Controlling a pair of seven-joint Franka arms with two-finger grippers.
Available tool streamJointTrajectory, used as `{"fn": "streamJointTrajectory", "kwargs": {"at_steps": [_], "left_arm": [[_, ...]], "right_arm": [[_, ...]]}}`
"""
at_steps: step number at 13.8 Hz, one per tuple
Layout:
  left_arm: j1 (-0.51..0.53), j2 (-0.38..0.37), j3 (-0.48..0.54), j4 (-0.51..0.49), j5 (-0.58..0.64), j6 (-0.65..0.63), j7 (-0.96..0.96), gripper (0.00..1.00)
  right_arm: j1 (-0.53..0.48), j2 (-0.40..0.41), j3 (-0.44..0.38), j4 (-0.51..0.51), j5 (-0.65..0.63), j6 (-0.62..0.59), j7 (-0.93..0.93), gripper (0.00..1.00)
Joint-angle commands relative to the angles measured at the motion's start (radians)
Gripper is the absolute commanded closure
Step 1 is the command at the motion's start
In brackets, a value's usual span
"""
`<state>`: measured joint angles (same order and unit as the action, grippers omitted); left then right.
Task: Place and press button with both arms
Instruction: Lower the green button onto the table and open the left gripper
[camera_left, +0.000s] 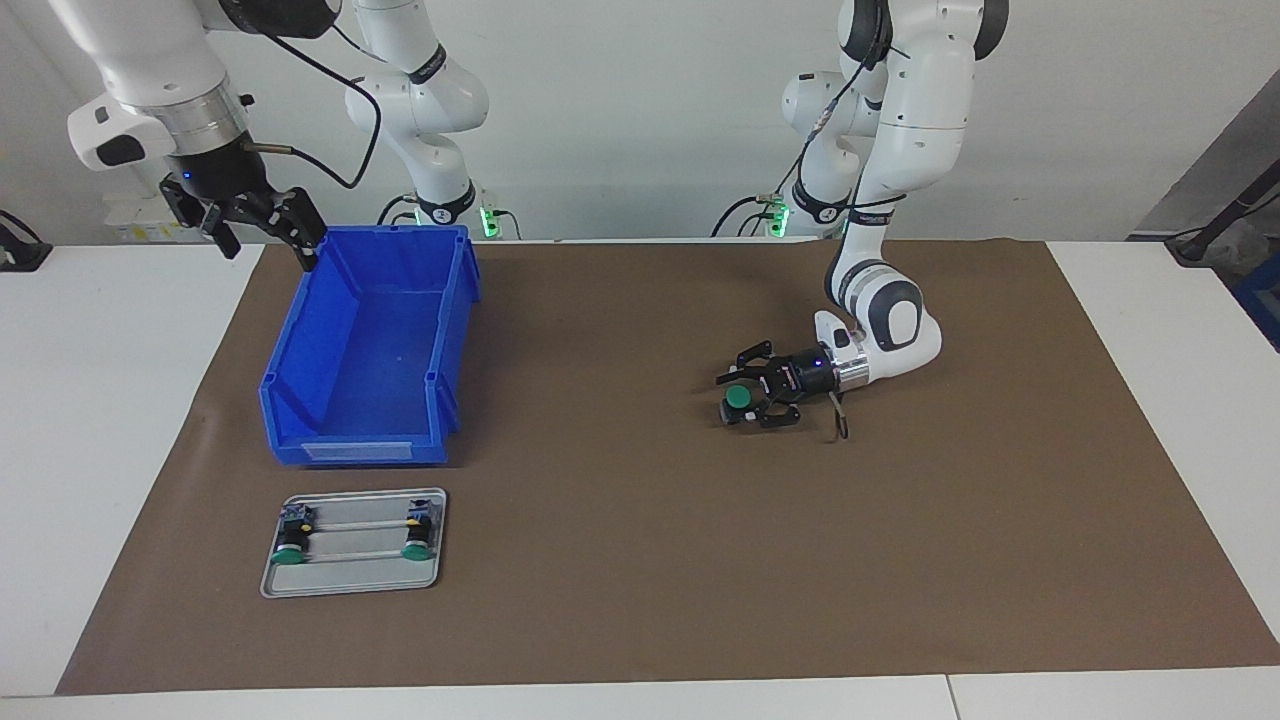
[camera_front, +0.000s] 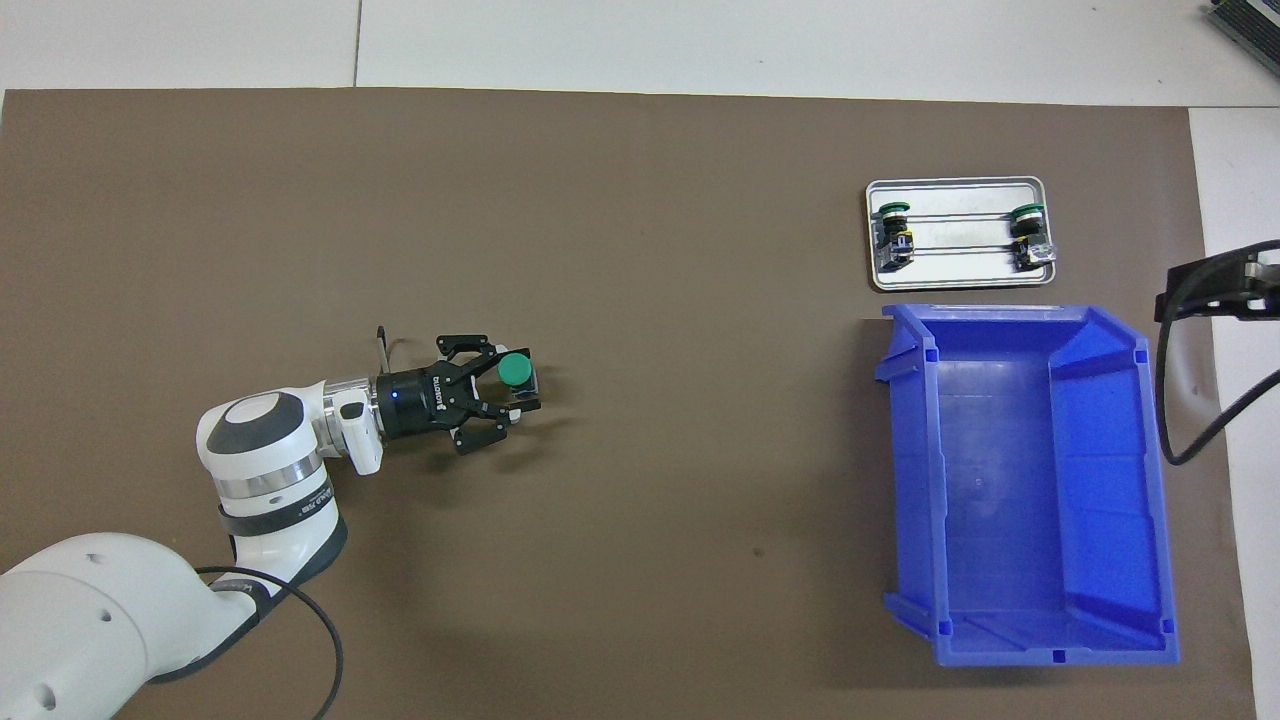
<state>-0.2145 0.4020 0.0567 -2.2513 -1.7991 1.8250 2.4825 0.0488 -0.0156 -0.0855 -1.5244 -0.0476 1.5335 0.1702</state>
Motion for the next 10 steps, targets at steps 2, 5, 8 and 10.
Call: {"fn": "streamJointTrajectory", "kwargs": {"at_steps": [2, 5, 8, 10], "left_arm": [[-0.006, -0.002, 0.005, -0.021, -0.009, 0.023, 0.019, 0.18], [-0.003, -0.003, 0.005, -0.022, -0.009, 0.022, 0.016, 0.07], [-0.008, -0.003, 0.003, -0.017, -0.008, 0.022, 0.012, 0.02], [-0.009, -0.003, 0.005, -0.013, -0.008, 0.022, 0.003, 0.02]], "right_arm": [[-0.015, -0.021, 0.006, -0.026, 0.005, 0.010, -0.027, 0.00], [-0.017, -0.021, 0.006, -0.026, 0.005, 0.010, -0.027, 0.00], [-0.017, -0.021, 0.006, -0.026, 0.005, 0.008, -0.027, 0.00], [-0.017, -0.023, 0.006, -0.026, 0.005, 0.008, -0.027, 0.00]]}}
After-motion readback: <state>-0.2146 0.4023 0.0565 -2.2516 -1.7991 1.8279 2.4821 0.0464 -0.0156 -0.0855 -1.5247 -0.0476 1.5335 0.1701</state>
